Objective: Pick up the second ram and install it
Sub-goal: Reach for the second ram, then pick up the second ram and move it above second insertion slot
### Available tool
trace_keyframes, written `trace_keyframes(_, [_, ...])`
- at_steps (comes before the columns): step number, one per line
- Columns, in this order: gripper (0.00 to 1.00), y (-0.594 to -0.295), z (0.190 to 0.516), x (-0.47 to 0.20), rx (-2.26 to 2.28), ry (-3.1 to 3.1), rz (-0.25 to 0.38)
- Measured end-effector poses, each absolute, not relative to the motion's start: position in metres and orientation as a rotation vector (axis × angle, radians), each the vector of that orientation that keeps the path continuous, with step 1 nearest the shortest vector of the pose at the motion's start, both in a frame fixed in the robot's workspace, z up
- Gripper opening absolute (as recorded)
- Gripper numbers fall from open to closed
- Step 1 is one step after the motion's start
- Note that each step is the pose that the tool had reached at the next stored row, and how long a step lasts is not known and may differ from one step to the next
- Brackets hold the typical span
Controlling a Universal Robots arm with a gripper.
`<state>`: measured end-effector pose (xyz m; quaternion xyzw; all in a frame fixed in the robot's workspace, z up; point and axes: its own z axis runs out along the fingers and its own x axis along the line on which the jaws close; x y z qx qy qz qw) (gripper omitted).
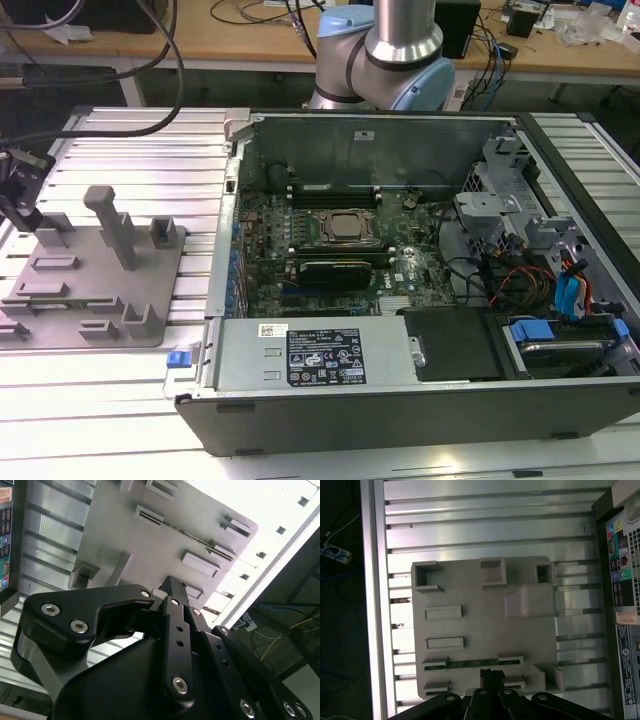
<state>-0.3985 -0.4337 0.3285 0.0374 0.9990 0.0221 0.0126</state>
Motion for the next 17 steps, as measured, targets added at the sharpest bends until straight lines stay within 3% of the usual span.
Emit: trace_keyframes(17, [0.08,-0.4363,0.3205,-0.4051,0.117,3.113,0.069])
